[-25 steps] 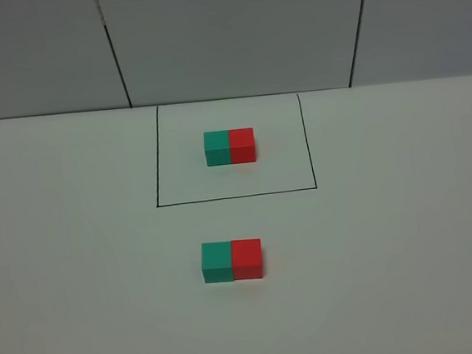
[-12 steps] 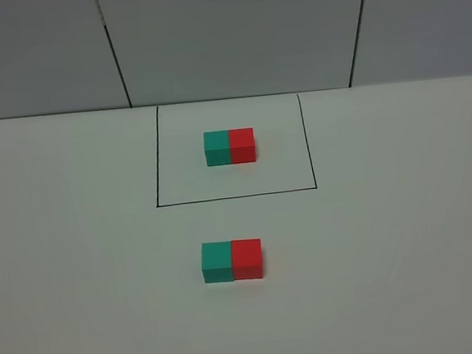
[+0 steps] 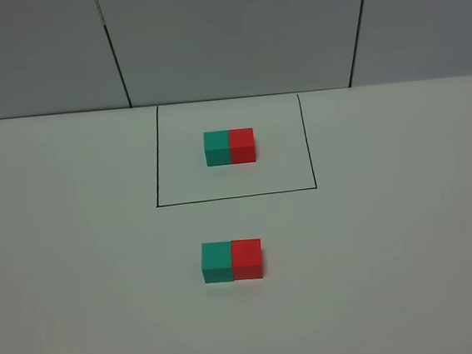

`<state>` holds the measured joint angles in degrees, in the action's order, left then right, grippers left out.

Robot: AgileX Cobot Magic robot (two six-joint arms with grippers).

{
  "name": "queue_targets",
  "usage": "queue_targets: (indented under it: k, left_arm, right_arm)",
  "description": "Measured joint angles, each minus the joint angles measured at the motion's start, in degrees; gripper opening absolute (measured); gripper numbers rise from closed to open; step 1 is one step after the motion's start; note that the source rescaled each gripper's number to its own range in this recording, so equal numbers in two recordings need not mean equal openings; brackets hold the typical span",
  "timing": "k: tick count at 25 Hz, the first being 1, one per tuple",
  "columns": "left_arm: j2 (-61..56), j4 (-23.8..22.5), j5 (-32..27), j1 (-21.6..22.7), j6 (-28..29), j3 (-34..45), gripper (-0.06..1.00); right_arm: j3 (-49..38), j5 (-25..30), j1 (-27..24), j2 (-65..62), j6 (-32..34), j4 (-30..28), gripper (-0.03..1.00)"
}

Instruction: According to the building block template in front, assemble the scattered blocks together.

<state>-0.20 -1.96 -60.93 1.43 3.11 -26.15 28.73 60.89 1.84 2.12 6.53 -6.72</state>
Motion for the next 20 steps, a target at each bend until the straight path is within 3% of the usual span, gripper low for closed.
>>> queue_targets:
  k: [20]
  left_arm:
    - [0.0,0.0,0.0,0.0,0.0,0.0,0.92]
  right_arm:
    - [0.0,0.0,0.0,0.0,0.0,0.0,0.74]
